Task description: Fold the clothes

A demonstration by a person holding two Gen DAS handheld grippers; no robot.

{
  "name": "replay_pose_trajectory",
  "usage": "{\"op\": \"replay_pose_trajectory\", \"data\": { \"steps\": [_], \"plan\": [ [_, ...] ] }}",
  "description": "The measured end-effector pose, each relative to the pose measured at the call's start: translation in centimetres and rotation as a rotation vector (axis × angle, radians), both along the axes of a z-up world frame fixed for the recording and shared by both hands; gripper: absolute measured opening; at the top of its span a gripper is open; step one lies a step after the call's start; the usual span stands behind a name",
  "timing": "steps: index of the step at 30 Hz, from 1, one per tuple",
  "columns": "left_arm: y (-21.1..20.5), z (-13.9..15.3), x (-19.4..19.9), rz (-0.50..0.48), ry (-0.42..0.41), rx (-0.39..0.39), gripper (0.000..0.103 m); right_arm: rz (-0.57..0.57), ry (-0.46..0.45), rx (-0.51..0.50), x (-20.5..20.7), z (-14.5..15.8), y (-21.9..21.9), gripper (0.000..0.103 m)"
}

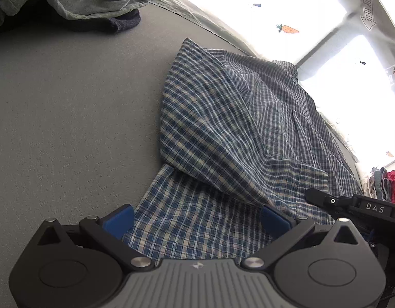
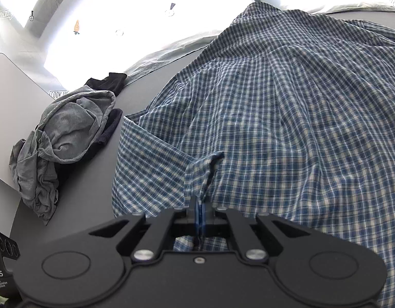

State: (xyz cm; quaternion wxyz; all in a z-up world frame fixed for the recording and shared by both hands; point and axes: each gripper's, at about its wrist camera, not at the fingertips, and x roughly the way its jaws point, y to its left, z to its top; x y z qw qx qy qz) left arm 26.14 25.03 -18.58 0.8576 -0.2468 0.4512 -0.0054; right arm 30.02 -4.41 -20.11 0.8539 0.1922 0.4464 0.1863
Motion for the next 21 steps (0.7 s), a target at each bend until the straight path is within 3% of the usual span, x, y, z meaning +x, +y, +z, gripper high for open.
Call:
{"op": "replay_pose_trajectory", "data": {
  "steps": [6,11,15,21],
  "plan": [
    [-3.3,2.0,-0.7,0.041,-0.041,0.02,0.103,-0.084,0.029,0.03,0.2,-0.2,-5.9,0.003],
    [-8.4,3.7,-0.5,0.007,-0.064,0.096,0.103,-0.102,0.035,0.032,0.5,0.5,-10.6,0.003],
    [-12.2,2.9,-0.4,-0.007,-0.009,0.101,0.103,-0.103,0.042,0.025,0.9,0.3,-14.3,0.003],
    [-16.7,1.3,-0.2,0.054,0.071,0.122,0.103,-0.096,0.054,0.032,1.4,-0.1,-19.4,0.003]
  ]
}}
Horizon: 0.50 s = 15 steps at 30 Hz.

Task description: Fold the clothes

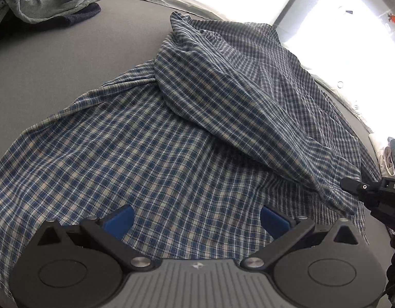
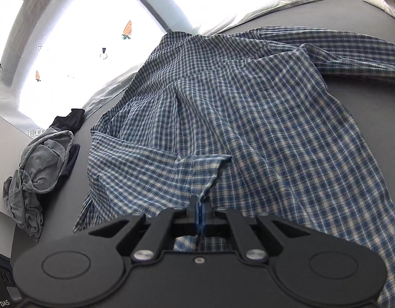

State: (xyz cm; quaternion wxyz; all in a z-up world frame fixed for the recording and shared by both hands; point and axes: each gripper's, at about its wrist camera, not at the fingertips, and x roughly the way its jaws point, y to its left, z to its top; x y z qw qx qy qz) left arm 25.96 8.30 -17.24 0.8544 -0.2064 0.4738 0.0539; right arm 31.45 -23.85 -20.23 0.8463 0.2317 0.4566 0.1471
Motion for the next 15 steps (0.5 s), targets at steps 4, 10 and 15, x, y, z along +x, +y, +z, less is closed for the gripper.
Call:
{"op": "replay_pose_trajectory", "data": {
  "steps": [4,10,15],
  "plan": [
    [-3.2,-0.2,-0.4,0.043,0.015,0.053,0.103,0.019,-0.008,-0.009,0.5,-0.1,-2.8,0.003],
    [-7.9,-0.8,-1.2,0.114,0.044,0.154,0.103,0.075,-0.018,-0.028,1.2,-0.3,-6.8,0.003],
    [-10.8,-1.4,-0.4,0.138,0.098,0.311,0.103,0.082,-0.026,-0.046,2.3,-0.6,-9.9,0.003]
  ]
}}
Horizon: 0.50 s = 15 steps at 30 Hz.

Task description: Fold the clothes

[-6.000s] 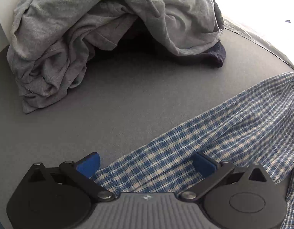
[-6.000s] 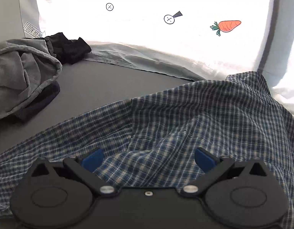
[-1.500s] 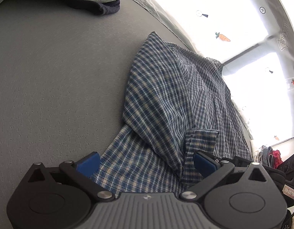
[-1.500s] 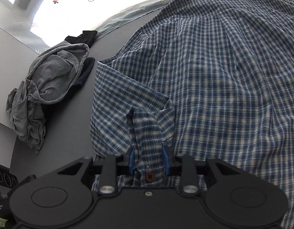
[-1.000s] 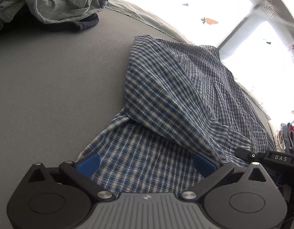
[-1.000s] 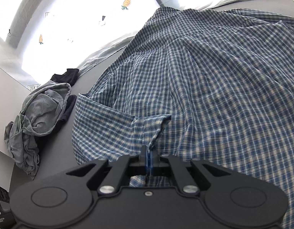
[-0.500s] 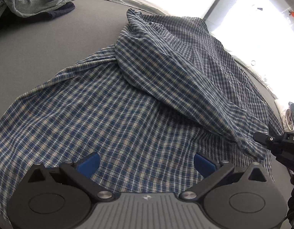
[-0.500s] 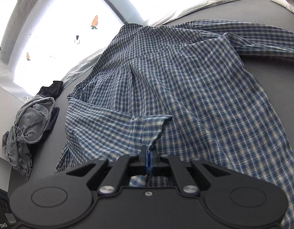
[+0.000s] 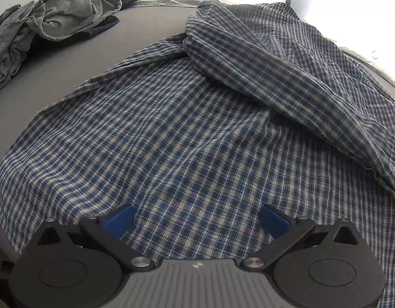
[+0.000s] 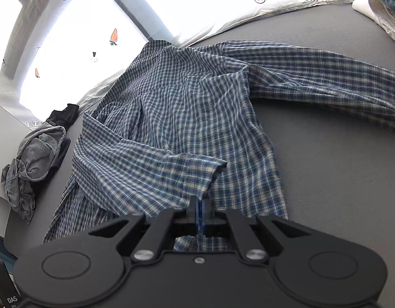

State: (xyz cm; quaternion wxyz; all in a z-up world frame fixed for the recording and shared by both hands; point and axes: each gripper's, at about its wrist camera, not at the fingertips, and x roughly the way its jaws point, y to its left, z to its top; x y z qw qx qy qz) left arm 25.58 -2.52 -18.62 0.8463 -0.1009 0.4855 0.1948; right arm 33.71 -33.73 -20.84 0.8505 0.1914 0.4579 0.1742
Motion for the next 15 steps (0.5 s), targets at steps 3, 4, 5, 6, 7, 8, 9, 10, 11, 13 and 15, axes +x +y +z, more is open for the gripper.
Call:
{"op": "replay_pose_trajectory", "data": {
  "steps": [3,4,5,6,7,8,9,10,11,13,15],
  "plan": [
    [-0.2,0.0,0.2,0.048,-0.006,0.001,0.103,0.004,-0.006,0.001,1.2,-0.3,-1.5,0.002],
    [-0.3,0.0,0.2,0.061,-0.007,0.003,0.103,0.005,0.002,0.02,1.7,-0.5,-2.0,0.002],
    [-0.4,-0.1,0.3,0.072,-0.01,0.005,0.103,0.006,0.01,0.039,2.2,-0.6,-2.5,0.002],
    [-0.6,-0.1,0.3,0.082,-0.013,0.009,0.103,0.006,0.028,0.063,2.7,-0.9,-2.8,0.004],
    [-0.7,-0.1,0.3,0.091,-0.016,0.011,0.103,0.005,0.049,0.089,3.2,-1.1,-3.0,0.005],
    [-0.7,-0.1,0.2,0.097,-0.019,0.013,0.103,0.003,0.074,0.114,3.6,-1.4,-3.2,0.007],
    [-0.8,-0.1,0.3,0.102,-0.022,0.015,0.103,0.001,0.101,0.139,3.9,-1.8,-3.3,0.013],
    [-0.8,-0.1,0.3,0.107,-0.024,0.017,0.103,-0.002,0.128,0.164,4.3,-2.1,-3.4,0.018],
    [-0.8,0.0,0.3,0.109,-0.026,0.018,0.103,-0.005,0.15,0.19,4.3,-2.5,-3.5,0.026],
    [-0.9,0.0,0.3,0.112,-0.027,0.02,0.103,-0.012,0.192,0.243,4.2,-3.3,-3.7,0.027],
    [-0.9,0.0,0.2,0.115,-0.032,0.023,0.103,-0.019,0.234,0.295,4.0,-4.1,-4.0,0.03]
  ]
}}
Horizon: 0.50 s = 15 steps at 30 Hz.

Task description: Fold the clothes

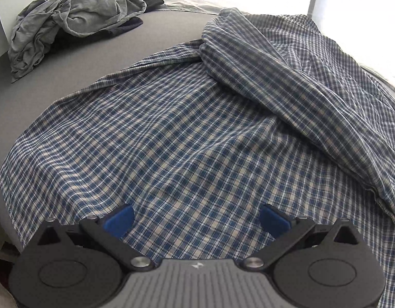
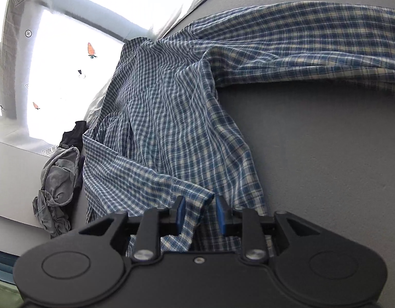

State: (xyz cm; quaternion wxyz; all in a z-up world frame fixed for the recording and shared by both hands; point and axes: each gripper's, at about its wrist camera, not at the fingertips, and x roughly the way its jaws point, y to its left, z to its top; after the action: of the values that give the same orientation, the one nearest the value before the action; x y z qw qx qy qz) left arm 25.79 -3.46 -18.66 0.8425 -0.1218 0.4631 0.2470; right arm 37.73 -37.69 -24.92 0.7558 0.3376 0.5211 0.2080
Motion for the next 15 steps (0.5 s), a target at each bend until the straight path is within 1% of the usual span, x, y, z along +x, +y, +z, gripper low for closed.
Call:
{"op": "replay_pose_trajectory", "data": {
  "steps": [2,4,5,7,8,9,13,15],
  "plan": [
    [-0.1,-0.1,-0.2,0.004,-0.01,0.008,0.103,-0.004,0.029,0.045,-0.1,-0.6,-0.1,0.034],
    [-0.2,-0.1,-0.2,0.006,-0.016,0.012,0.103,0.004,0.027,0.064,-0.1,-0.8,0.1,0.036],
    [-0.2,-0.1,-0.2,0.005,-0.016,0.013,0.103,0.015,0.02,0.063,0.0,-0.8,0.4,0.035],
    [0.0,-0.1,-0.1,0.0,-0.011,0.008,0.103,0.041,0.005,0.057,0.0,-0.7,1.1,0.024],
    [0.0,-0.1,-0.1,-0.004,-0.009,0.006,0.103,0.049,-0.008,0.052,0.0,-0.5,1.3,0.011],
    [0.1,-0.1,0.0,-0.007,-0.008,0.005,0.103,0.054,-0.023,0.047,-0.1,-0.3,1.5,0.004],
    [0.1,-0.1,-0.1,-0.019,-0.008,0.005,0.103,0.07,-0.099,0.049,0.1,1.3,1.5,0.002],
    [0.1,-0.2,-0.1,-0.023,-0.01,0.006,0.103,0.057,-0.154,0.041,0.3,2.4,1.1,0.002]
  ]
}}
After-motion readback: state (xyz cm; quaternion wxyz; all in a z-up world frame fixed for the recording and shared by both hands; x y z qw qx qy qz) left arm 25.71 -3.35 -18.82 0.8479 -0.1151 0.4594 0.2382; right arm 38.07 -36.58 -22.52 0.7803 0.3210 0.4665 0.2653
